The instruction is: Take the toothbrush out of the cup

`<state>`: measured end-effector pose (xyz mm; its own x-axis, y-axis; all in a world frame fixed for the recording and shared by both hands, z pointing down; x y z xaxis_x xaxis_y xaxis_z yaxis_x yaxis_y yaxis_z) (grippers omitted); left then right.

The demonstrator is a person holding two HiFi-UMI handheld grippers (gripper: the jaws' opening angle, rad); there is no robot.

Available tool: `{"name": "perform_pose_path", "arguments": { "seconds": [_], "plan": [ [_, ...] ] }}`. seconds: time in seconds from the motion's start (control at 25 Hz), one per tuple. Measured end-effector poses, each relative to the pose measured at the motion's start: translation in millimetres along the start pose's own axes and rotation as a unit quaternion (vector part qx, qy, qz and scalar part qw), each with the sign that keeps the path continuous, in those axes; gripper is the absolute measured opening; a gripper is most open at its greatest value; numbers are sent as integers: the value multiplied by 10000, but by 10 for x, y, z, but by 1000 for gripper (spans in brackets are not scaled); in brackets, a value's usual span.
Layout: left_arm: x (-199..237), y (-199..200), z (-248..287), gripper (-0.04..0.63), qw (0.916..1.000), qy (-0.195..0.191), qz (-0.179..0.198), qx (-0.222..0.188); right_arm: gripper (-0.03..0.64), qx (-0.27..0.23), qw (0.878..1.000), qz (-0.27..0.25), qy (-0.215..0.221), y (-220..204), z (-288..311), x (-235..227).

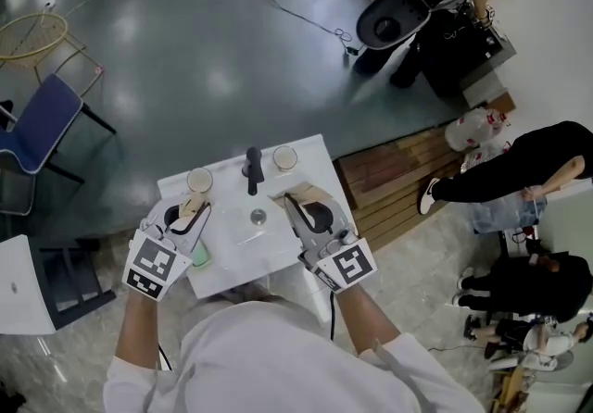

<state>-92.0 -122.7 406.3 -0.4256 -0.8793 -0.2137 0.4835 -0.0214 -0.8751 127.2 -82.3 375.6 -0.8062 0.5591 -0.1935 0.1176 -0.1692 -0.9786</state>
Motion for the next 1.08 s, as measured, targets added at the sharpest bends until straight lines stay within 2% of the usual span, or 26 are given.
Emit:
{"name": "perform_pose_path", "arguments": {
  "seconds": [1.08],
  "plan": [
    [30, 39, 11, 43, 10000, 0, -36, -5, 44, 85, 9999, 49, -51, -58, 77, -81]
  ]
}}
Point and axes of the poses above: the fingertips, and each gripper's own axes: z forward along the fingers, x to its left, y out of its top, the point moved 6 cm from there along -z, backward along the fingers, and after that the axes turned 14 degrees about z, right-handed, at the moved point
